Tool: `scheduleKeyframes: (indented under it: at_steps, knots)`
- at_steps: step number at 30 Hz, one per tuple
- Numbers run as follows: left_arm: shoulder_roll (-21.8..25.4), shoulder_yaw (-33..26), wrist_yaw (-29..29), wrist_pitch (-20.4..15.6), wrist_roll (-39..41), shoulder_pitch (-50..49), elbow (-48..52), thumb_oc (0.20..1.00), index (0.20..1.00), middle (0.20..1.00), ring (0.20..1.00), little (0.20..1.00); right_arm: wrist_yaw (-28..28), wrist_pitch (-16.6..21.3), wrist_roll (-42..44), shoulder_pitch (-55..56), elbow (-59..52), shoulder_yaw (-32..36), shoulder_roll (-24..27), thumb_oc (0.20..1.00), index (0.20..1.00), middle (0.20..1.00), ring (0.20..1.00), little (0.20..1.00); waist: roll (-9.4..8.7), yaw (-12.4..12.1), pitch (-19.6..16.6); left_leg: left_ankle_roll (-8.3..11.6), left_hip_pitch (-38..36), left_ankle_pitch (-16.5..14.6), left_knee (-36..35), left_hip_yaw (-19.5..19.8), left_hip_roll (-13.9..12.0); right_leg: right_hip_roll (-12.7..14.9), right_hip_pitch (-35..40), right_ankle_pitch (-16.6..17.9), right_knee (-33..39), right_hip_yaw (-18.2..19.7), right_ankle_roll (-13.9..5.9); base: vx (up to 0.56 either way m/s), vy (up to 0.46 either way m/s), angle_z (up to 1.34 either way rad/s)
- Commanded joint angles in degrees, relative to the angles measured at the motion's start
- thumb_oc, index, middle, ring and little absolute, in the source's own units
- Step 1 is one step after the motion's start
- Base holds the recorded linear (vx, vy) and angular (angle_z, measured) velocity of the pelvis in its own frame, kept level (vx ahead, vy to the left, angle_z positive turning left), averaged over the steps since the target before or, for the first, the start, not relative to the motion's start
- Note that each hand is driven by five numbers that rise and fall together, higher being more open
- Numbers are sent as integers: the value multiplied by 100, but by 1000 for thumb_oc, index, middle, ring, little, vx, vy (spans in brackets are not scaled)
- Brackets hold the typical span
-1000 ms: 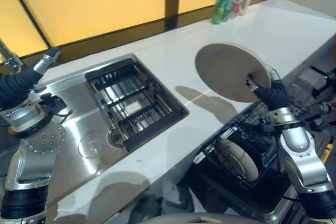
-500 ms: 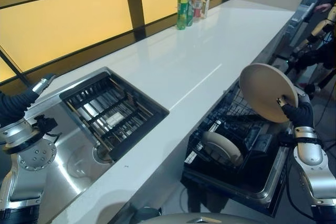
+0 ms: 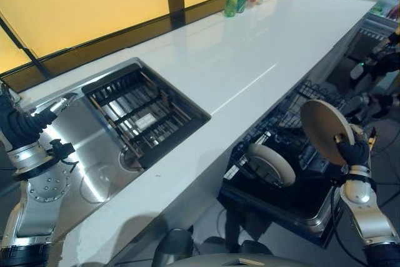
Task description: Pick up plates and place into dishwasher.
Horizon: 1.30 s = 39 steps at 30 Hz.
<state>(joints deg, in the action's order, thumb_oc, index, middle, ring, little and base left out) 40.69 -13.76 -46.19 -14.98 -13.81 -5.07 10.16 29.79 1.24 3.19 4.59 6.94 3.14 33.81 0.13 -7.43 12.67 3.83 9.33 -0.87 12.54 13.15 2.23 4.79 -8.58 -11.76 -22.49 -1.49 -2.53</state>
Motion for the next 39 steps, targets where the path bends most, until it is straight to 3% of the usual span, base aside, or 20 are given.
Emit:
scheduleKeyframes:
  at_steps: [1, 2, 4, 5, 10, 14, 22, 28, 32, 37, 38, 39]
  knots:
    - [572, 469, -839, 178, -16, 1179, -370, 1000, 1000, 1000, 1000, 1000, 457, 471, 112, -1772, 515, -372, 538, 200, 200, 200, 200, 200, 4, 44, 565, -428, 740, -538, 755, -211, 459, 454, -217, 1526, 1539, 499, -609, -375, -282, -10]
    - [724, 647, -1069, 270, 57, 1458, -519, 1000, 1000, 1000, 1000, 1000, 474, 491, 145, -2164, 737, -549, 586, 200, 200, 200, 200, 200, 86, 107, 749, -452, 863, -577, 841, -210, 457, 424, -498, 1676, 1560, 637, -605, -260, -266, -18]
    - [724, 709, -1236, 378, -1, 1593, -589, 1000, 1000, 1000, 1000, 1000, 449, 453, 138, -2440, 831, -717, 611, 200, 200, 200, 200, 200, 170, 185, 952, -535, 1087, -606, 1045, -202, 425, 273, -880, 1538, 1195, 799, -545, -32, -255, -15]
    - [685, 681, -1309, 446, -50, 1495, -548, 1000, 1000, 1000, 1000, 1000, 399, 443, 185, -2380, 762, -748, 687, 200, 200, 200, 200, 200, 163, 187, 987, -484, 1232, -618, 1184, -204, 415, 262, -905, 1519, 1174, 750, -490, 44, -332, -5]
    - [548, 500, -1509, 615, -131, 1180, -308, 1000, 1000, 1000, 1000, 1000, 443, 552, 239, -2090, 423, -582, 891, 200, 200, 200, 200, 200, 238, 151, 1281, -235, 1622, -480, 1368, -99, -36, 184, -1074, 1343, 1159, 150, -265, 38, -330, -2]
    - [553, 401, -1507, 620, 121, 1010, -157, 1000, 1000, 1000, 1000, 1000, 461, 517, 45, -2122, 302, -452, 1002, 200, 200, 200, 200, 200, 379, 209, 1479, -149, 1687, -29, 1284, 5, -323, 51, -1270, 1121, 987, -231, -30, 83, -173, 17]
    - [488, 400, -1484, 739, 324, 1066, 67, 1000, 1000, 1000, 1000, 1000, 500, 447, -534, -2721, 332, -426, 1388, 200, 200, 200, 200, 200, 637, 259, 1585, -32, 1688, 398, 1159, 58, -294, 8, -1570, 926, 701, -435, 191, 48, -41, 20]
    - [603, 411, -1315, 812, 514, 1161, -59, 1000, 1000, 1000, 1000, 1000, -361, 158, -966, -3278, 632, -777, 1939, 200, 200, 200, 200, 200, 730, 261, 1500, 33, 1603, 520, 1078, 12, -313, 22, -1722, 834, 468, -392, 231, 57, -4, 4]
    - [717, 452, -1283, 911, 586, 1239, -35, 1000, 1000, 1000, 1000, 1000, -978, -200, -554, -3530, 1130, -1150, 2199, 200, 200, 200, 200, 200, 764, 241, 1518, 46, 1575, 522, 978, 0, -328, 47, -1771, 813, 409, -394, 230, 17, -33, -8]
    - [818, 506, -1241, 937, 611, 1332, -57, 1000, 1000, 1000, 1000, 1000, -1369, -587, -223, -3658, 1617, -1360, 2166, 200, 200, 200, 200, 200, 799, 233, 1574, 58, 1500, 508, 854, -25, -355, 87, -1774, 827, 400, -427, 230, 4, -38, 7]
    - [815, 529, -1248, 941, 606, 1357, -63, 1000, 1000, 1000, 1000, 1000, -1380, -628, -186, -3669, 1675, -1382, 2159, 360, 360, 360, 360, 360, 809, 239, 1591, 58, 1481, 509, 833, -31, -361, 91, -1774, 832, 395, -427, 229, 0, -2, 13]
    - [814, 549, -1248, 958, 599, 1389, -63, 1000, 1000, 1000, 1000, 1000, -1421, -683, -154, -3673, 1749, -1397, 2145, 696, 696, 696, 696, 696, 820, 250, 1613, 53, 1461, 501, 805, -38, -366, 94, -1780, 835, 387, -423, 228, -10, 0, 15]
